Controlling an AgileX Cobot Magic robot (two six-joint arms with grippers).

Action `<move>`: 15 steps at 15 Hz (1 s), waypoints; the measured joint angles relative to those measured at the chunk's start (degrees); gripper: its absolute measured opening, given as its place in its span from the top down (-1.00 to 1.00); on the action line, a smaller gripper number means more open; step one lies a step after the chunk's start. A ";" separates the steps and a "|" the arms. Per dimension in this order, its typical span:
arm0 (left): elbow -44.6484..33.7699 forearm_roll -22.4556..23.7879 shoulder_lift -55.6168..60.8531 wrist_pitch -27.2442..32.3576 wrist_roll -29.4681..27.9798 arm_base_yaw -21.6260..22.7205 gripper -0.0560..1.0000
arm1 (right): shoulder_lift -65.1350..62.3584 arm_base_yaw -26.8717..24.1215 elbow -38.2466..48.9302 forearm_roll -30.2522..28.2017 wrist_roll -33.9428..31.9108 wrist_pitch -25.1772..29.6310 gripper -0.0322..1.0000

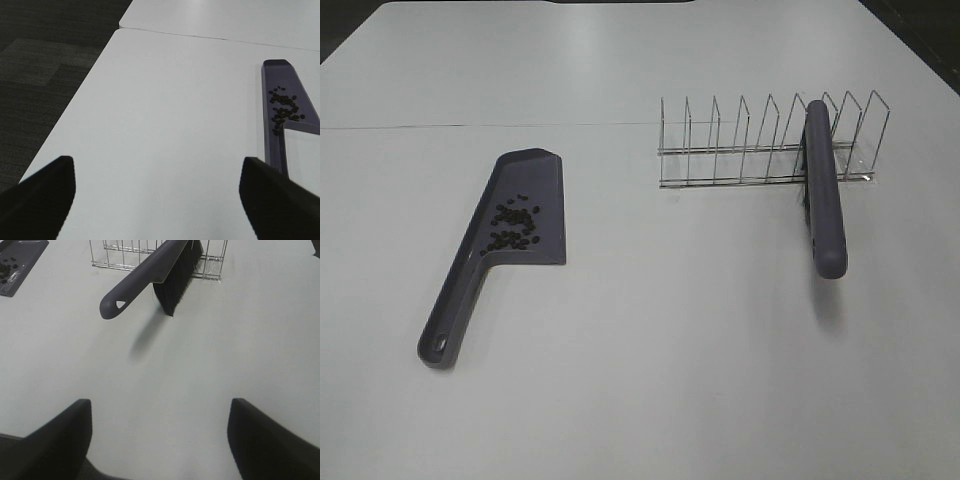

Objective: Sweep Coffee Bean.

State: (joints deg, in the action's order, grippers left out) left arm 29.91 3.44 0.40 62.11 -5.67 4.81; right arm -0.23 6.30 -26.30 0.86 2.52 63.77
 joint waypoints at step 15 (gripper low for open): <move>0.00 0.00 0.00 0.00 0.00 0.00 -0.65 | 0.00 0.00 0.00 0.00 0.00 0.00 -0.35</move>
State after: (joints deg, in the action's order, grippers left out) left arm 29.91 3.44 0.40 62.11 -5.67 4.81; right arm -0.23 6.30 -26.30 0.86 2.52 63.77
